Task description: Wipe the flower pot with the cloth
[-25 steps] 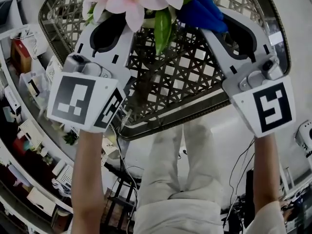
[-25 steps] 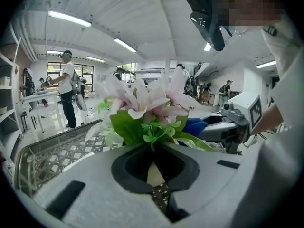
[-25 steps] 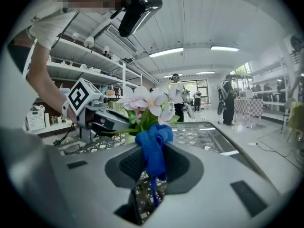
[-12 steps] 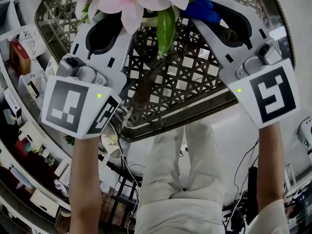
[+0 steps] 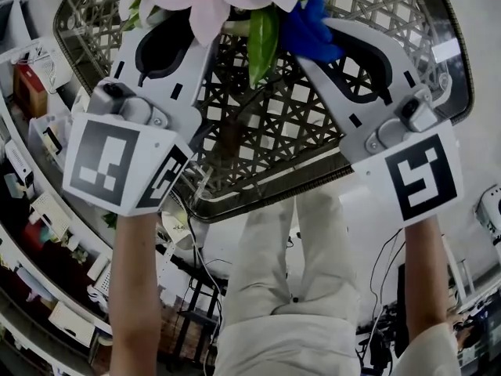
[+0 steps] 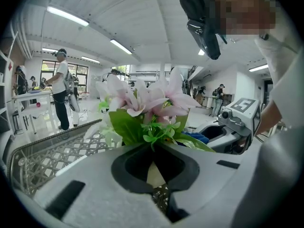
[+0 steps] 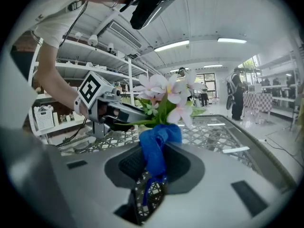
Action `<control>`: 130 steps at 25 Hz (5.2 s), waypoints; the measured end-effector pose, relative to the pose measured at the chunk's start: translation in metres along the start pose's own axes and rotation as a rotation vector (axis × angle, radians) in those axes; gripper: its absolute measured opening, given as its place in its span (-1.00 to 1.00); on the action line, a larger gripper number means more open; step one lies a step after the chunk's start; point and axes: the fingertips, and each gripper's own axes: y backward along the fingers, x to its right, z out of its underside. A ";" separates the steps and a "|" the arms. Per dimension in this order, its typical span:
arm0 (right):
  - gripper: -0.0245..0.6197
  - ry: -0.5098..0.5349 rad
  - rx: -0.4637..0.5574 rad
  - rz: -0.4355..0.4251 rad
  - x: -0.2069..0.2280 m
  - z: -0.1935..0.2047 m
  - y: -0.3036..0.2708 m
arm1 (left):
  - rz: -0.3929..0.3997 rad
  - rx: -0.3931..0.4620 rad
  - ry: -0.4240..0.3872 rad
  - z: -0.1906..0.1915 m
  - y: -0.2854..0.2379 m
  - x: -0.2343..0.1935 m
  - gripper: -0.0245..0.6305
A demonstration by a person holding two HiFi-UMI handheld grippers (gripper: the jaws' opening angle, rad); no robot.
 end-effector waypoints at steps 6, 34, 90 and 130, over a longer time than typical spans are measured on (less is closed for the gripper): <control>-0.60 -0.019 0.000 -0.017 -0.010 0.002 0.001 | 0.002 -0.002 -0.006 -0.001 -0.001 0.000 -0.84; -0.60 0.009 -0.018 -0.189 -0.031 -0.009 0.012 | 0.077 -0.067 -0.131 -0.011 0.013 0.002 -0.52; -0.60 -0.053 -0.061 0.132 -0.017 0.002 0.014 | 0.662 -0.142 -0.229 0.014 -0.005 -0.005 0.04; -0.60 -0.045 -0.099 0.218 -0.009 0.014 -0.003 | 0.598 -0.155 -0.198 0.019 0.002 -0.008 -0.09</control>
